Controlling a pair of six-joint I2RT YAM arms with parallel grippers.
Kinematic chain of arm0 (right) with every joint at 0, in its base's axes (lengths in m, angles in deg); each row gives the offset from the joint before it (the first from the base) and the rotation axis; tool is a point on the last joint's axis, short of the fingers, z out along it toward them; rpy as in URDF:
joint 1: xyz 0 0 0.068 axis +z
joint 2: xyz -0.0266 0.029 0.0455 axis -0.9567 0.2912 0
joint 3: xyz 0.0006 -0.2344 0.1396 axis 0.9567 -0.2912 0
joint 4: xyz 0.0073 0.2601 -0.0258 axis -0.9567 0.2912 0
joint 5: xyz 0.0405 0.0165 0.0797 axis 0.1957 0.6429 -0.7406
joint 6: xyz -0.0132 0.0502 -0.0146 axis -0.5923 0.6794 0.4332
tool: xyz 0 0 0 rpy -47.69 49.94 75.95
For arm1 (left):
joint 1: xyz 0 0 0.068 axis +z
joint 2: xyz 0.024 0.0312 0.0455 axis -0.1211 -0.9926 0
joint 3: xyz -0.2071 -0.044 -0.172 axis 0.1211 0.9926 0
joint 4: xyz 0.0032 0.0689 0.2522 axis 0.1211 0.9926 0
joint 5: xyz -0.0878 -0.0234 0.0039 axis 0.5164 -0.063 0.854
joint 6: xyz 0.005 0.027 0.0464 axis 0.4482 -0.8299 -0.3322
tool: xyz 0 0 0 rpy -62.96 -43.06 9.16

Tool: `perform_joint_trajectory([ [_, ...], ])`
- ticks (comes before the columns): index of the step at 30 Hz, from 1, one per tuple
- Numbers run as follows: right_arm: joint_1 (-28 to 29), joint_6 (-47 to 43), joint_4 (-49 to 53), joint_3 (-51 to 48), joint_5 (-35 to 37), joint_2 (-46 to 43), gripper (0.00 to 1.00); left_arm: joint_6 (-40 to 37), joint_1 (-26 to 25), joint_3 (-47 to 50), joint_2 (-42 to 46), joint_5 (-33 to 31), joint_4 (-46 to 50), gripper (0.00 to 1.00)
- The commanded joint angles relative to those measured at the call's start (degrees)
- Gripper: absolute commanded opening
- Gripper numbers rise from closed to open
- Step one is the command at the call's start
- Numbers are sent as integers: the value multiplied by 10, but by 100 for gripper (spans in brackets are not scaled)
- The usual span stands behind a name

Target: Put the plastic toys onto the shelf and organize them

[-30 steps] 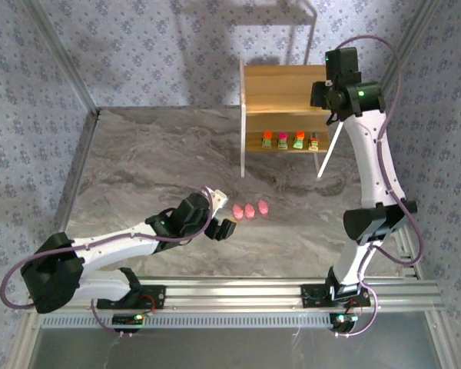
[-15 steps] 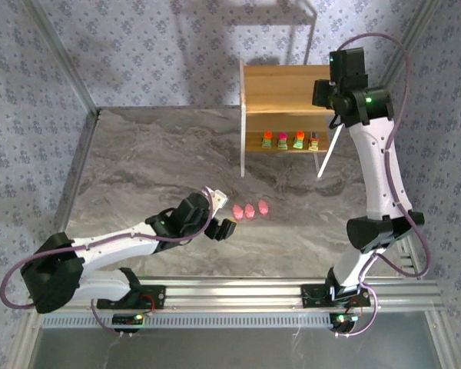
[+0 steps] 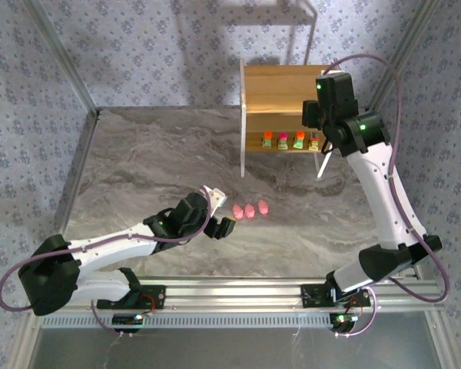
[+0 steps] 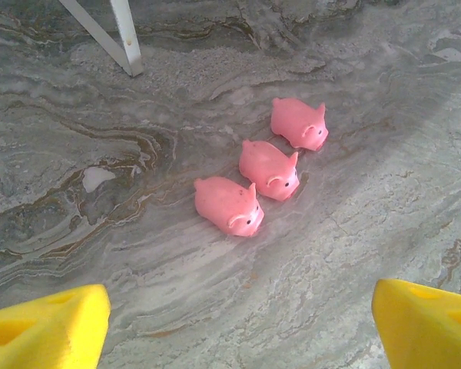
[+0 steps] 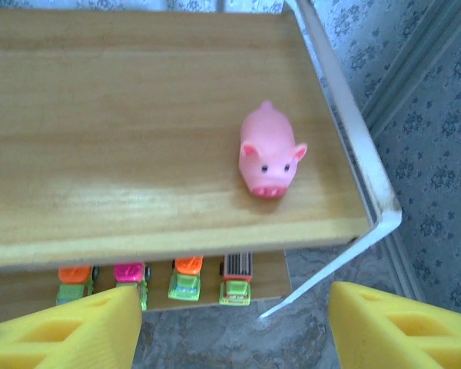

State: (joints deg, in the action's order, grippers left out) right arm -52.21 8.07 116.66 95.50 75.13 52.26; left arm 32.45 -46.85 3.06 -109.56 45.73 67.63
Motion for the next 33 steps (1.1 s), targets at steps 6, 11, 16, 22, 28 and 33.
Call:
perform_joint_trajectory([
  [6,53,40,-49,-97,48,-62,70,-6,-4,-5,12,-12,-2,89],
  [11,78,60,-52,-136,57,-79,71,-2,-4,-8,5,-12,-2,91],
  [16,111,84,-71,-205,67,-103,76,2,-4,-11,-1,-15,-1,93],
  [22,139,121,-88,-292,68,-120,79,7,-4,-16,-11,-20,2,97],
  [28,160,157,-113,-365,41,-124,80,8,-4,-19,-17,-18,2,100],
  [33,189,191,-137,-426,27,-114,80,8,-4,-22,-20,-22,6,100],
])
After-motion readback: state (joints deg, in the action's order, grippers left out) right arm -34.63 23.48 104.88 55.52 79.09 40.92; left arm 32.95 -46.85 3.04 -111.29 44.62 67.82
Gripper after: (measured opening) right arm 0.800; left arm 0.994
